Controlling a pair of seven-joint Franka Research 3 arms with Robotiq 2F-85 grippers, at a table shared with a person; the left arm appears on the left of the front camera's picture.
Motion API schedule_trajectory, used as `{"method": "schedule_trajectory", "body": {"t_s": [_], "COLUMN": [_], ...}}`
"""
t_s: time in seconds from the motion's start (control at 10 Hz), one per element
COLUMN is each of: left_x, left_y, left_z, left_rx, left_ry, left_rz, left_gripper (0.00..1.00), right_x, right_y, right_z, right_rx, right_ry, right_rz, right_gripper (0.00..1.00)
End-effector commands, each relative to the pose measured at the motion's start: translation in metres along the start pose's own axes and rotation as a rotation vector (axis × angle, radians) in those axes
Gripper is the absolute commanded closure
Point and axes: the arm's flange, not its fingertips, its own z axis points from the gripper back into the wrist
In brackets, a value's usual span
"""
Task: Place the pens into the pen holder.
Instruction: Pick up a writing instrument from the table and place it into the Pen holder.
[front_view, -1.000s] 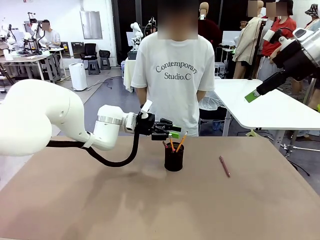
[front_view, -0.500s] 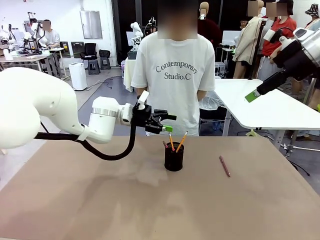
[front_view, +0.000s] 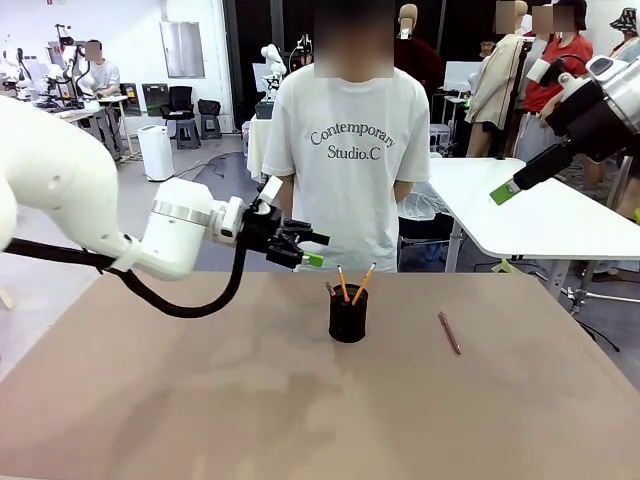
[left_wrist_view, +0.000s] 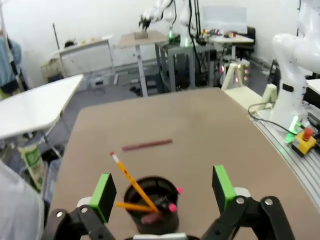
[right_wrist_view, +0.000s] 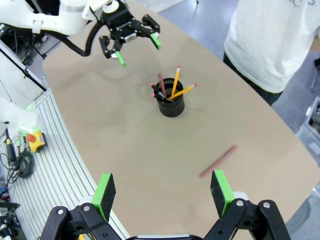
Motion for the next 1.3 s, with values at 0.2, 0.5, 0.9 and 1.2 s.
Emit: {"method": "schedule_trajectory", "body": {"t_s": [0.2,0.5,0.9,1.2], "left_x": [0.038,0.063,0.075,0.092], "left_y": [-0.044,-0.069,-0.087,-0.098], "left_z": [0.055,0.097,0.132,0.152], "left_rx": [0.105,0.168,0.241,0.284], "left_ry": [0.278,0.345,0.372,0.397], "left_rz": [0.096,0.151,0.145,0.174], "left_gripper": [0.00,0.00,0.00,0.00], "right_x": [0.000,0.000,0.000,0.000], "right_y": [0.000,0.000,0.000,0.000], "right_z": [0.000,0.000,0.000,0.000], "right_rx": [0.015,0.015,0.015,0.015], "right_ry": [-0.018,-0.018,-0.018,-0.018], "right_rz": [0.002,0.002,0.002,0.002], "right_gripper": [0.00,0.00,0.00,0.00]}}
